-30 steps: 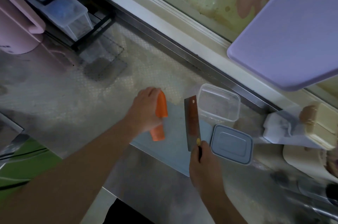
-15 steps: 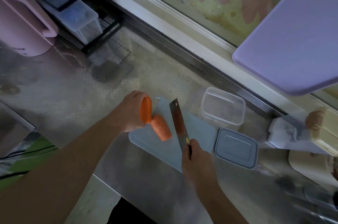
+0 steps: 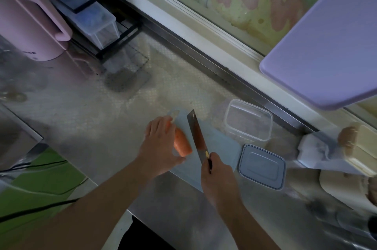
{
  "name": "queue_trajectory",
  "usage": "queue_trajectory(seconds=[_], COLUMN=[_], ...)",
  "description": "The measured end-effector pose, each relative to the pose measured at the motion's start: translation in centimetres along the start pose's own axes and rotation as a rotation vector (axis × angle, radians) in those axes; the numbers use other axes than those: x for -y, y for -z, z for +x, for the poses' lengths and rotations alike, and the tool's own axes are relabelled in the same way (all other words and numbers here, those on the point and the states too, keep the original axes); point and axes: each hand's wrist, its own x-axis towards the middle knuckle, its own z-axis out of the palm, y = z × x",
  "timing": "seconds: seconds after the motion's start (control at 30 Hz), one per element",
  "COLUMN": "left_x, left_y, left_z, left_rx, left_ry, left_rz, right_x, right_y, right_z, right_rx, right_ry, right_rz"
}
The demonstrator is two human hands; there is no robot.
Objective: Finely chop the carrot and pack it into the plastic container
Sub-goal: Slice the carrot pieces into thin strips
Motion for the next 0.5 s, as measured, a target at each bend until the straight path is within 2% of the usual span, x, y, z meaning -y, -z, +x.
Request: queue_trajectory(seconds=[0.13, 0.23, 0.5], left_x=[-1.5, -2.1, -3.1], left_y=[-1.8, -2.1, -0.9], left_z=[0.3, 0.9, 1.5], left_rx=[-0.036, 0.022, 0.109], left_ry=[0.017, -0.063, 0.008], left_rz=[0.125, 0.155, 0.254], right_x=[-0.6, -1.3, -2.3], right_y=[0.4, 0.6, 1.1], right_z=[-0.2, -0.3, -0.3], right_rx=[-0.017, -0.029, -0.020], right_ry=[0.011, 0.010, 0.005], right_rz=[-0.034, -0.032, -0.048])
